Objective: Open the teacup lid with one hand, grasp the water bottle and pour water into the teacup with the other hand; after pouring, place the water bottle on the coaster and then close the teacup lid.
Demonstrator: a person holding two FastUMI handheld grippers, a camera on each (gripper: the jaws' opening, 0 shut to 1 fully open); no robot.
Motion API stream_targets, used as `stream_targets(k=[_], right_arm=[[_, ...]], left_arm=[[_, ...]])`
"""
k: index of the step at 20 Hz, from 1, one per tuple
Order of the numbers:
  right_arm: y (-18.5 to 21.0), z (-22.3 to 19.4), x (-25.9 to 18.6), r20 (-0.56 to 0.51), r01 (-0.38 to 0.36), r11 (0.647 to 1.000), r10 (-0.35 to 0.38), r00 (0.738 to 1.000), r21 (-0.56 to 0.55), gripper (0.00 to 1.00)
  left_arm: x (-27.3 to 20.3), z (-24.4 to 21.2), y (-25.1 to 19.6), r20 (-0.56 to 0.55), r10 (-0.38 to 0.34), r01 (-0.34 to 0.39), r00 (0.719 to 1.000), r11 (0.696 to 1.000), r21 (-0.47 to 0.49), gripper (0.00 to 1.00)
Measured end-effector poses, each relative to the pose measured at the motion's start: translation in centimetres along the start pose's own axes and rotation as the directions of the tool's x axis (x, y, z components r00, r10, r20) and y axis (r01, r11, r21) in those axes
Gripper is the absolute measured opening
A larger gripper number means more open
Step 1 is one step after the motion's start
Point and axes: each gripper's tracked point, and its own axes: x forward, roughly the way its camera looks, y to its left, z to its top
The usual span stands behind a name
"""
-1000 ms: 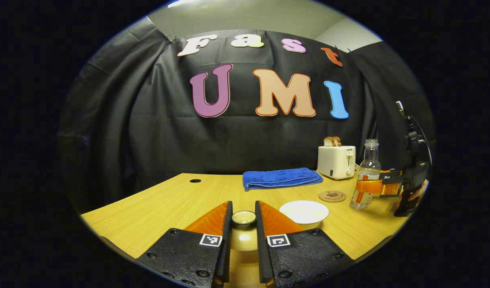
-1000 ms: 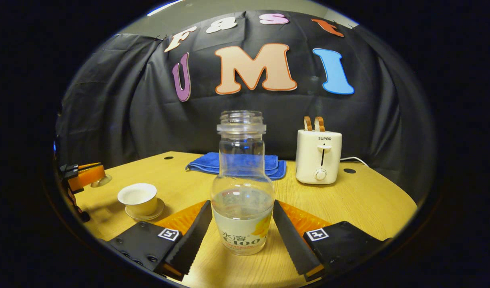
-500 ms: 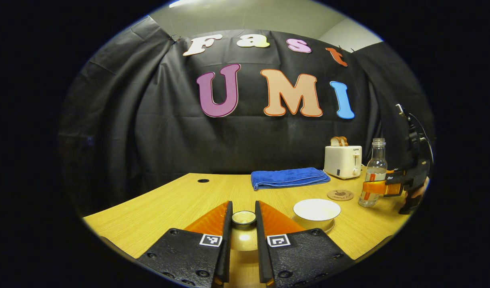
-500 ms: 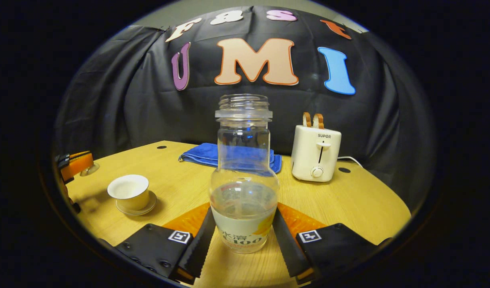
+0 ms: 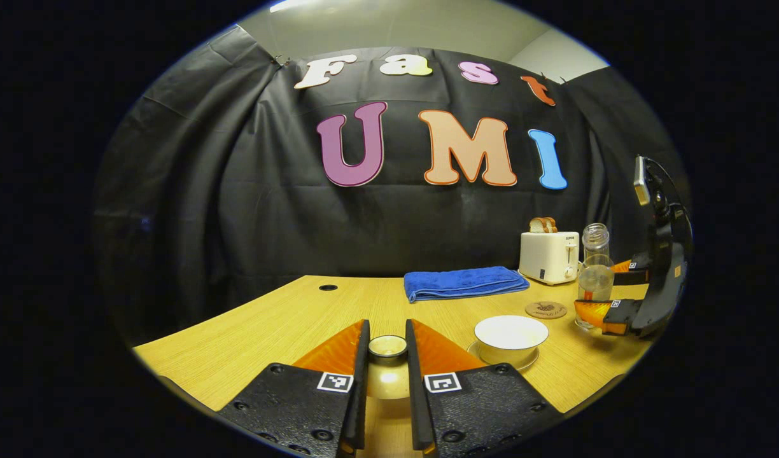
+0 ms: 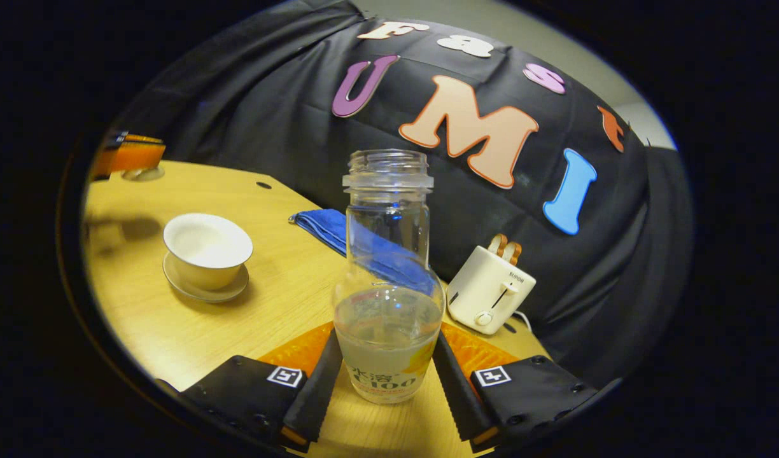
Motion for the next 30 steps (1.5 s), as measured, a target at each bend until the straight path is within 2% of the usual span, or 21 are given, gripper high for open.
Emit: stream_targets(k=[4, 7, 12, 14, 17, 21, 23, 24, 27, 30], right_arm=[[0.0, 0.1, 0.4, 0.004, 0.053, 0.983, -0.054, 0.999, -0.173, 0.82], [-0.9, 1.2, 0.6, 0.037, 0.115, 0.940, -0.109, 0.993, -0.321, 0.82], [-2.3, 2.9, 1.1, 0.089, 0.174, 0.844, -0.149, 0.985, -0.507, 0.81], [-2.5, 3.7, 1.2, 0.116, 0.195, 0.792, -0.157, 0.981, -0.578, 0.82], [-2.5, 4.5, 1.4, 0.159, 0.227, 0.694, -0.161, 0.974, -0.683, 0.82], [-1.7, 5.0, 1.8, 0.173, 0.217, 0.628, -0.132, 0.976, -0.747, 0.80], [-1.3, 5.5, 1.8, 0.188, 0.225, 0.582, -0.123, 0.974, -0.782, 0.82], [-1.1, 5.4, 1.6, 0.199, 0.232, 0.557, -0.120, 0.973, -0.797, 0.80], [-0.6, 5.7, 1.1, 0.225, 0.244, 0.487, -0.099, 0.969, -0.839, 0.80], [0.4, 6.1, 2.3, 0.226, 0.235, 0.439, -0.074, 0.971, -0.867, 0.81]], left_arm=[[0.0, 0.0, 0.1, 0.001, 0.003, -0.003, 1.000, 1.000, 0.000, 0.26], [-0.1, 0.0, 0.1, 0.001, 0.004, -0.004, 1.000, 1.000, -0.001, 0.26], [-0.1, 0.0, 0.1, 0.001, 0.004, -0.004, 1.000, 1.000, -0.002, 0.26], [-0.1, 0.0, 0.0, 0.001, 0.004, -0.004, 1.000, 1.000, -0.001, 0.26], [-0.1, 0.0, 0.2, 0.002, 0.013, -0.013, 1.000, 1.000, -0.002, 0.26], [-0.1, 0.0, 0.3, 0.002, 0.018, -0.018, 1.000, 1.000, -0.001, 0.26], [-0.1, 0.0, 0.3, 0.002, 0.018, -0.018, 1.000, 1.000, -0.002, 0.26], [0.0, 0.0, 0.3, 0.002, 0.017, -0.017, 1.000, 1.000, -0.002, 0.26], [0.0, -0.1, 0.3, 0.001, 0.017, -0.017, 1.000, 1.000, -0.002, 0.26], [0.0, 0.0, 0.3, 0.000, 0.017, -0.017, 1.000, 1.000, -0.002, 0.26]])
